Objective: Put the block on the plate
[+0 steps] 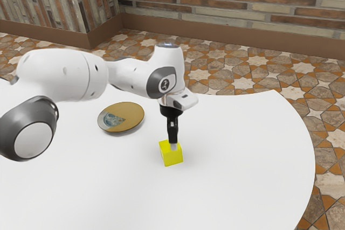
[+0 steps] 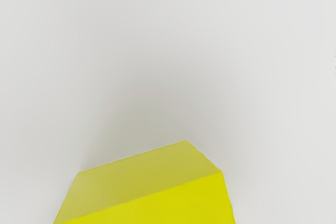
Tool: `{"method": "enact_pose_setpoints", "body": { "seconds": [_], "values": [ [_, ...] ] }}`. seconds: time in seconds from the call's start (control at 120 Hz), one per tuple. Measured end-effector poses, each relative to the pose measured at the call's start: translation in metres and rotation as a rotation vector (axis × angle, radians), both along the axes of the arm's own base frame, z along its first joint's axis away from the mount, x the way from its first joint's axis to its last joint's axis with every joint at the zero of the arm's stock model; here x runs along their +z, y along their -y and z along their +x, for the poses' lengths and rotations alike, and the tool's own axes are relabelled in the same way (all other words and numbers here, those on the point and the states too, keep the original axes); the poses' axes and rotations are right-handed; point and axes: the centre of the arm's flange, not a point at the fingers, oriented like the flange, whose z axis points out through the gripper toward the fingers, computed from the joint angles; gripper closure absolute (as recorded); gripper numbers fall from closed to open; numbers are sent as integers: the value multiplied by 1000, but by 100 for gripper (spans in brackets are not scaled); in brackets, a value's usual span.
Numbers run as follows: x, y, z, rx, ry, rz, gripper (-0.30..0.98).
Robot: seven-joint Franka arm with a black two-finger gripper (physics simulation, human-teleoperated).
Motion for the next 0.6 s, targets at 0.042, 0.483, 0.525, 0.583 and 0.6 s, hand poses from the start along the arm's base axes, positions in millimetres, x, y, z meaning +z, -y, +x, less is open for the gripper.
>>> {"method": "enact_pose_setpoints", "body": {
  "seconds": [0.042,0.483,0.525,0.583,0.6],
  "values": [
    [-2,0,-1,-3,-1,-3,0],
    [-19,-11,-4,-14,-2,-4,0],
    [-20,-11,-4,-16,-2,-4,0],
    [-24,-11,-4,-19,-7,-3,0],
    [-26,-11,-4,-19,-9,-2,0]
  ]
}}
